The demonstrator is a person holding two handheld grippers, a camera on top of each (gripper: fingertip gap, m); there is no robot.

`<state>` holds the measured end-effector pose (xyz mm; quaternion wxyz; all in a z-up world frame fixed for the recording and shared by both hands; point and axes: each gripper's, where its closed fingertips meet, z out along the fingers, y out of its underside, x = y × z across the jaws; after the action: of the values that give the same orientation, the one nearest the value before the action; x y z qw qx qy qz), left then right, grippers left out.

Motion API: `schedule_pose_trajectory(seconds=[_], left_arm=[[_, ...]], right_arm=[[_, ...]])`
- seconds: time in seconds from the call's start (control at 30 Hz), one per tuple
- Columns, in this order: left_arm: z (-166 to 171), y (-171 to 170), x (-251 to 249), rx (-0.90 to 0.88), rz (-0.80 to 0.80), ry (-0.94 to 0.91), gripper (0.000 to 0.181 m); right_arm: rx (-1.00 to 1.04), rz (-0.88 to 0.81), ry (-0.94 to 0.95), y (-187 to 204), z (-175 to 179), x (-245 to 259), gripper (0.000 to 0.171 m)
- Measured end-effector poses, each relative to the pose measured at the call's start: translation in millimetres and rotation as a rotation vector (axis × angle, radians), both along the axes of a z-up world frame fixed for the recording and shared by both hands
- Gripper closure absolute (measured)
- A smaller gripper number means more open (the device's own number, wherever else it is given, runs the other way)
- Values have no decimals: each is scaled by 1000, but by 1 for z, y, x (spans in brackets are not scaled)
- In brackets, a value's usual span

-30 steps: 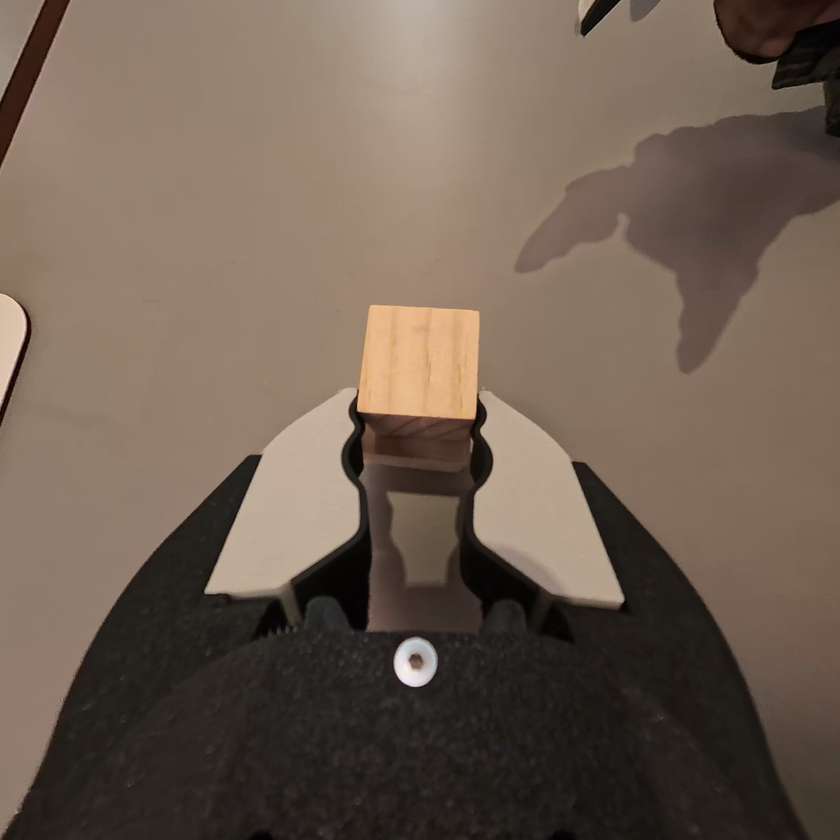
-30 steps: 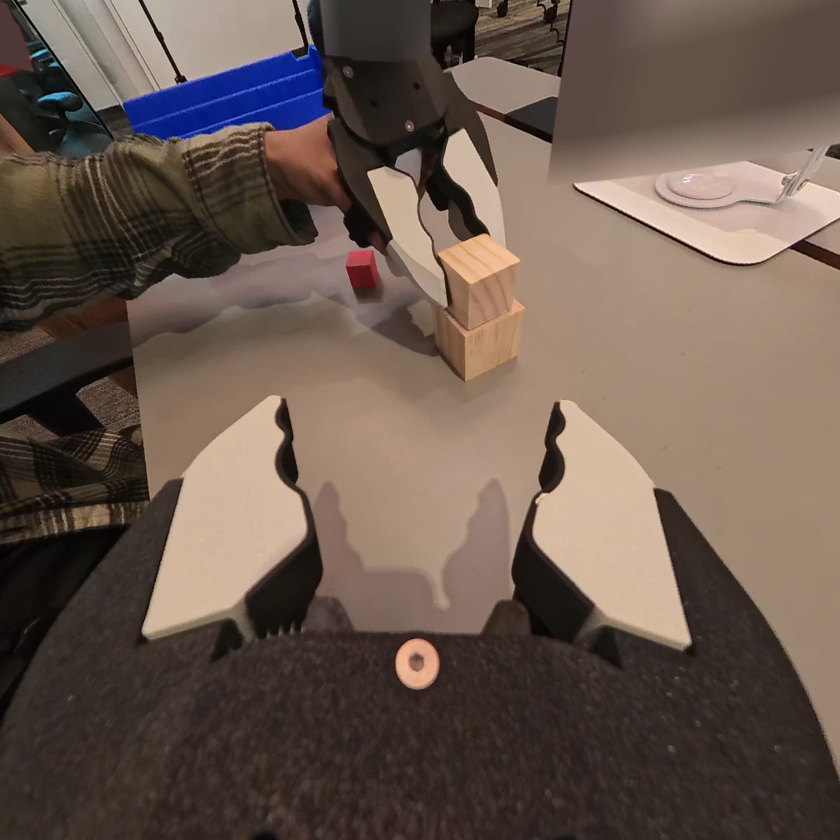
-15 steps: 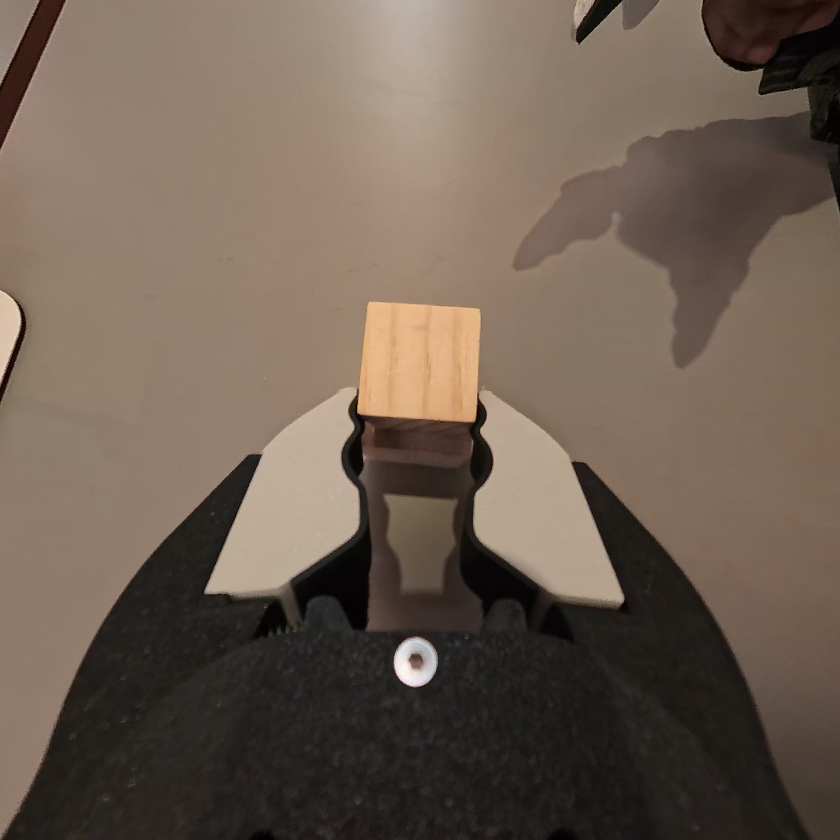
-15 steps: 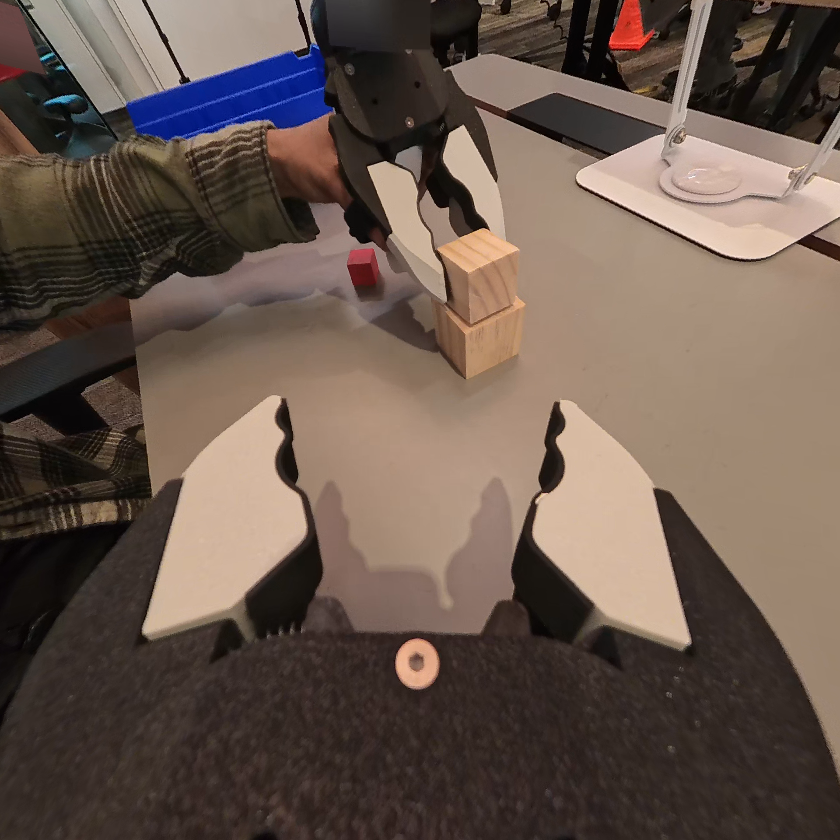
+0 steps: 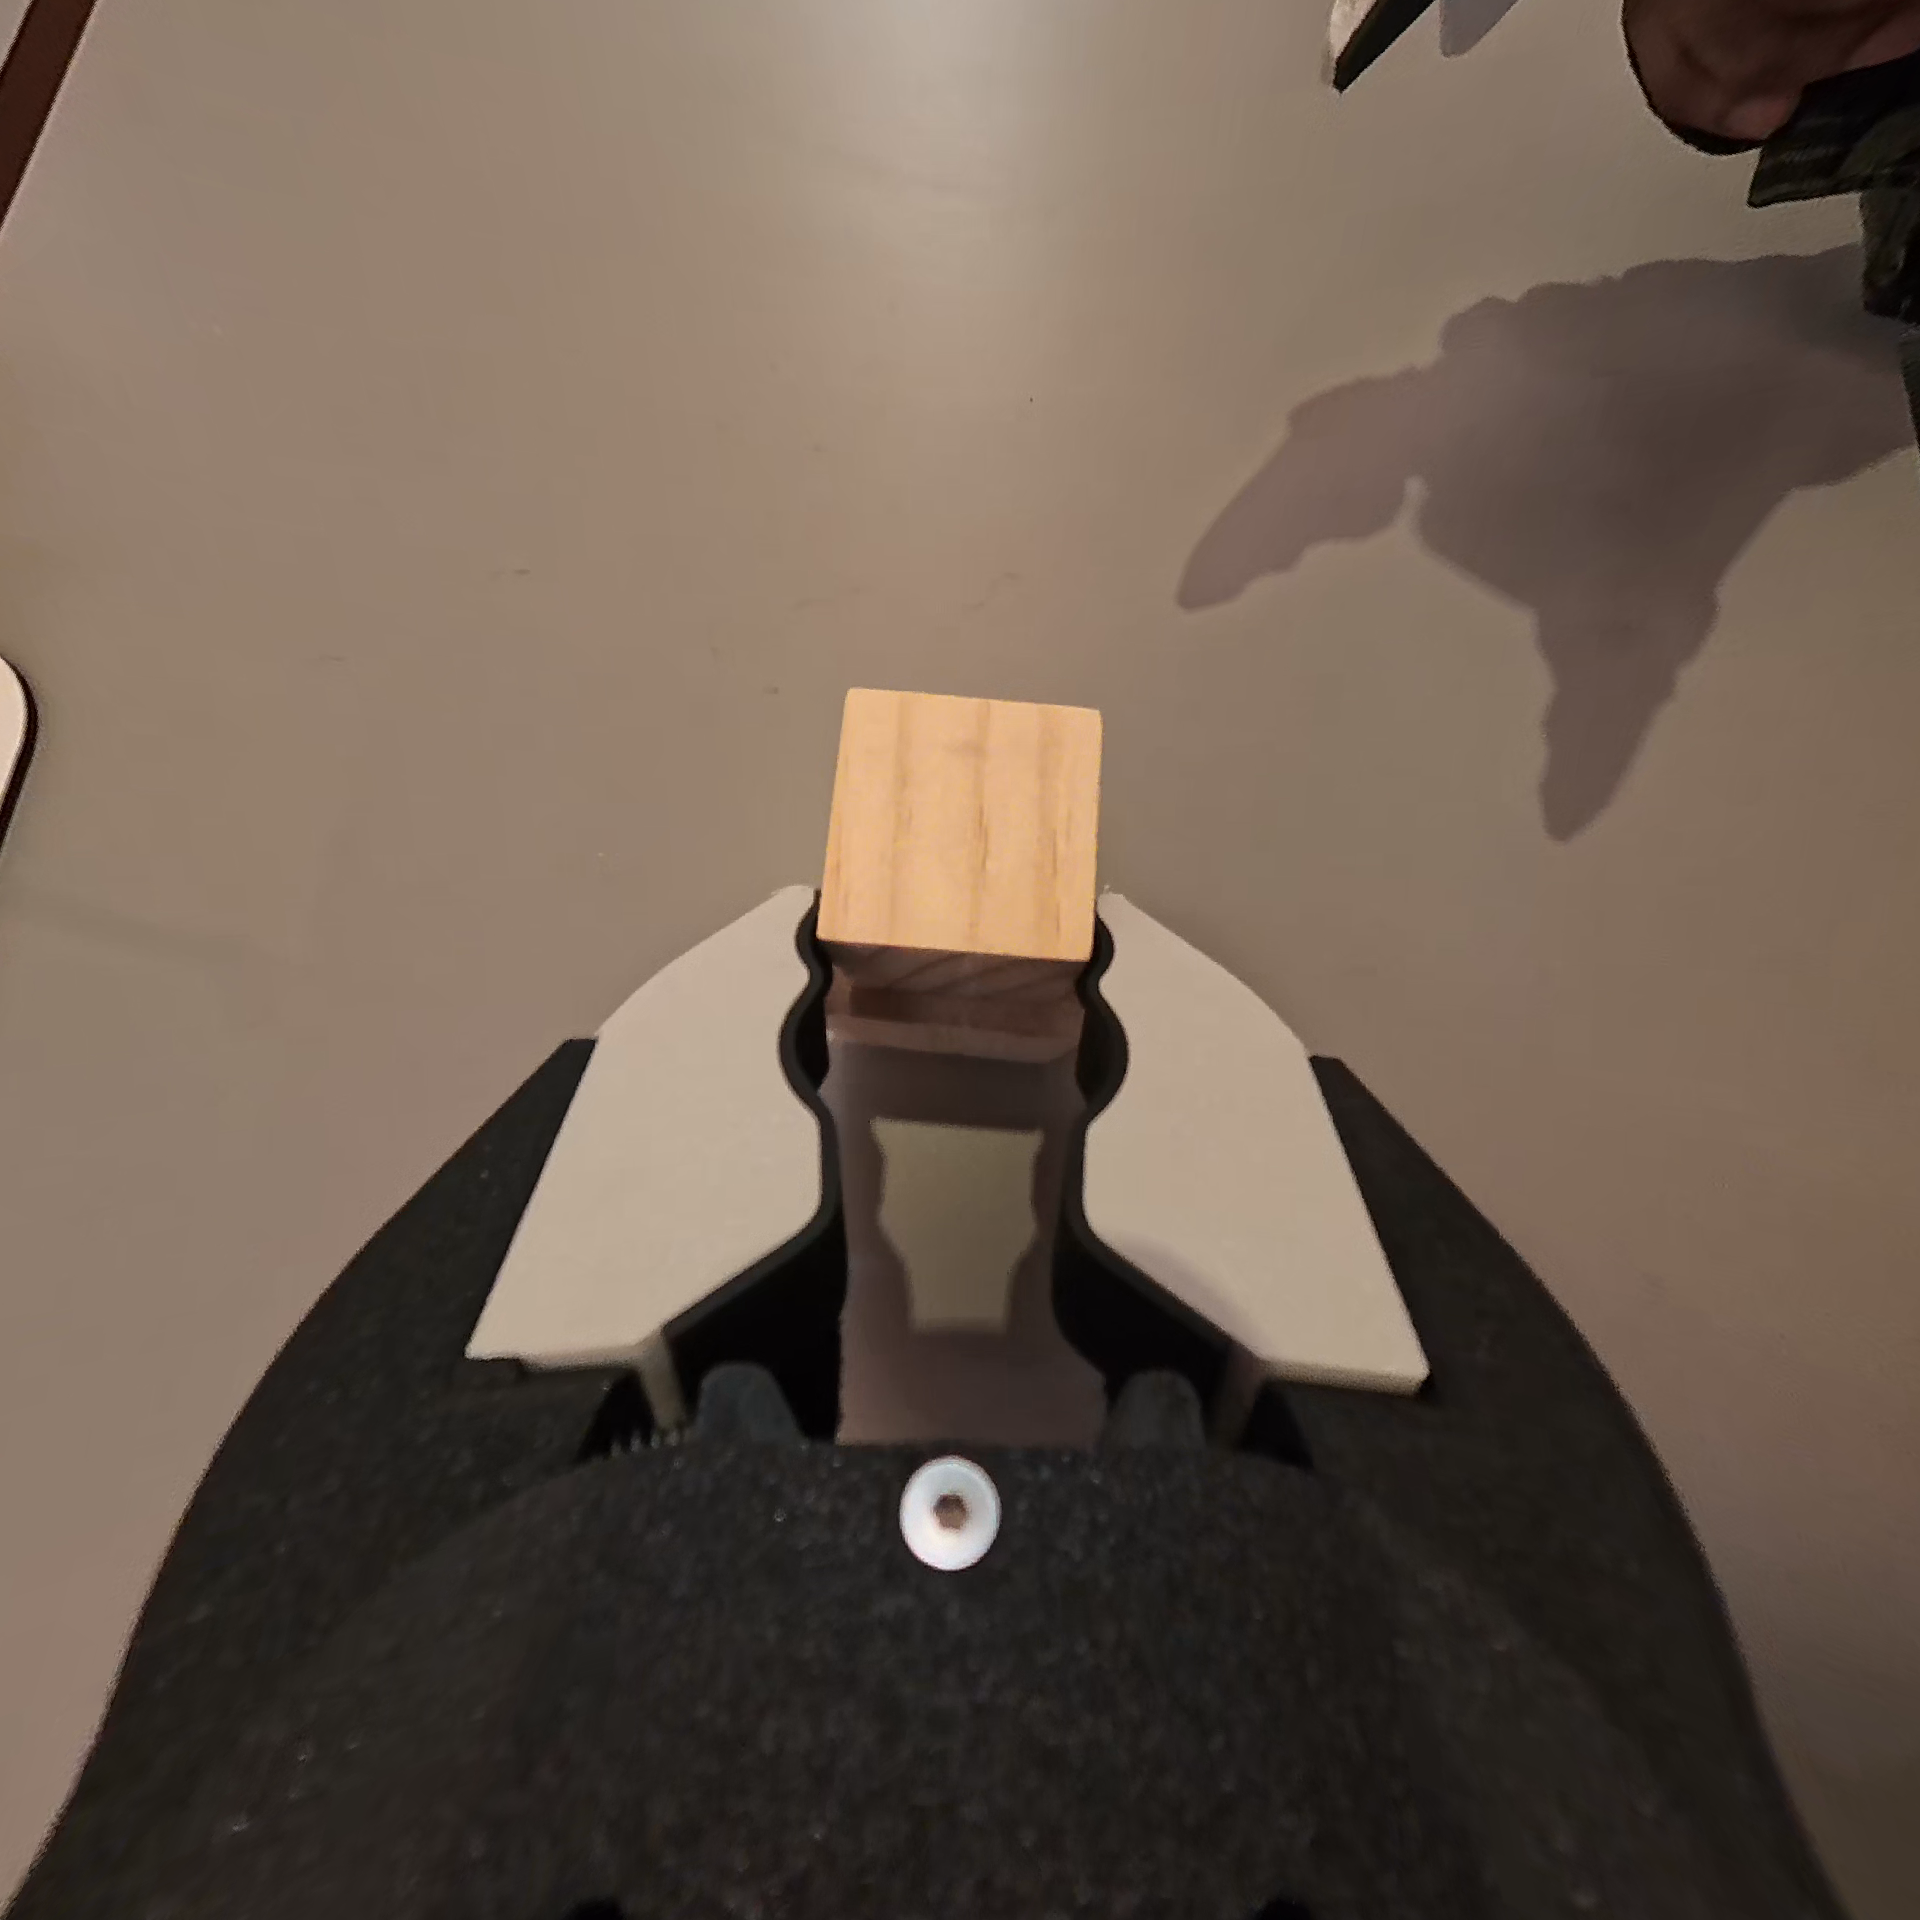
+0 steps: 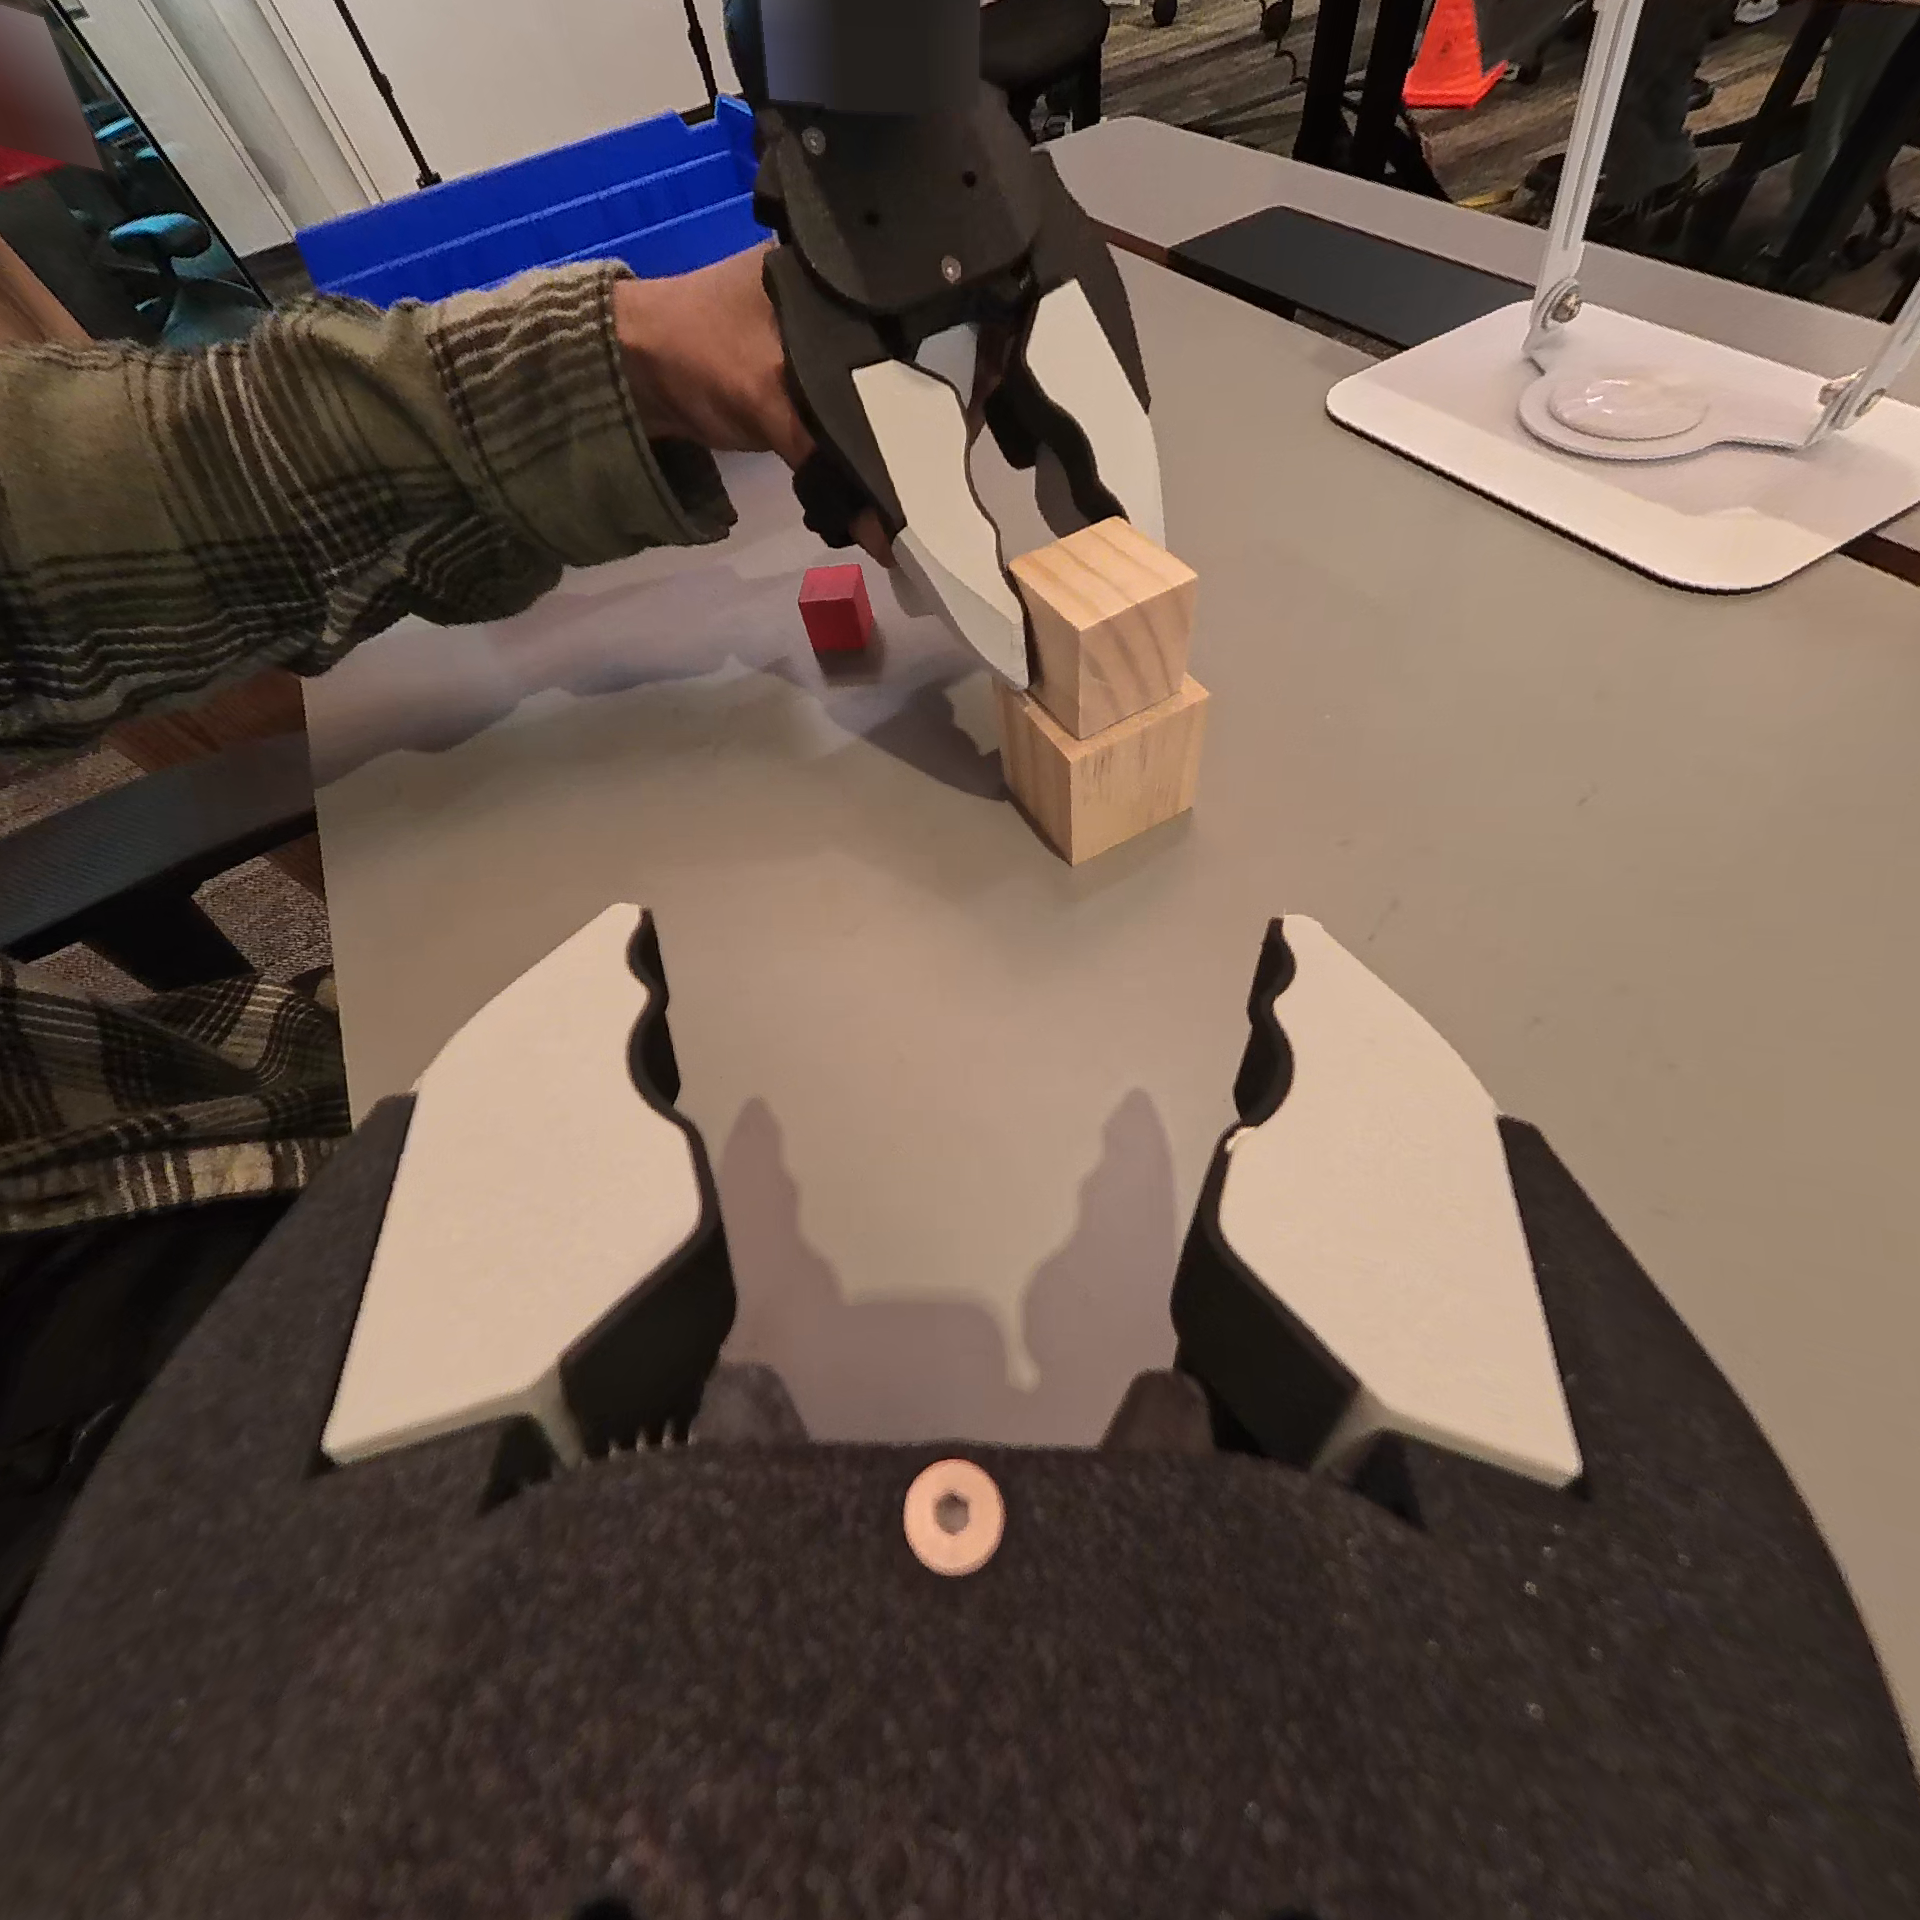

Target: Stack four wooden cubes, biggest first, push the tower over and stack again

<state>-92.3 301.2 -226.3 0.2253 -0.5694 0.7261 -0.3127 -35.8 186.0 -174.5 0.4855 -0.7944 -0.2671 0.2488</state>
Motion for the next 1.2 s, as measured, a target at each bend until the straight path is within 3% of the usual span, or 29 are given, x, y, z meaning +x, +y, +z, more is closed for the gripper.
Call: schedule_pose_trajectory(seconds=[0.17, 0.33, 0.63, 0.9, 1.2], left_arm=[[0, 2, 1, -5, 16, -12, 119], [21, 11, -23, 29, 38, -44, 101], [9, 14, -123, 9, 15, 21, 114], [-31, 7, -145, 38, -108, 183, 122], [-28, 15, -155, 255, -256, 465, 131]], right_arm=[[-2, 5, 0, 0, -1, -1, 63], [2, 6, -3, 0, -1, -1, 62], [8, 29, -13, -1, -1, -9, 62], [32, 70, -51, -5, 1, -21, 61], [33, 97, -67, -4, -5, -25, 61]])
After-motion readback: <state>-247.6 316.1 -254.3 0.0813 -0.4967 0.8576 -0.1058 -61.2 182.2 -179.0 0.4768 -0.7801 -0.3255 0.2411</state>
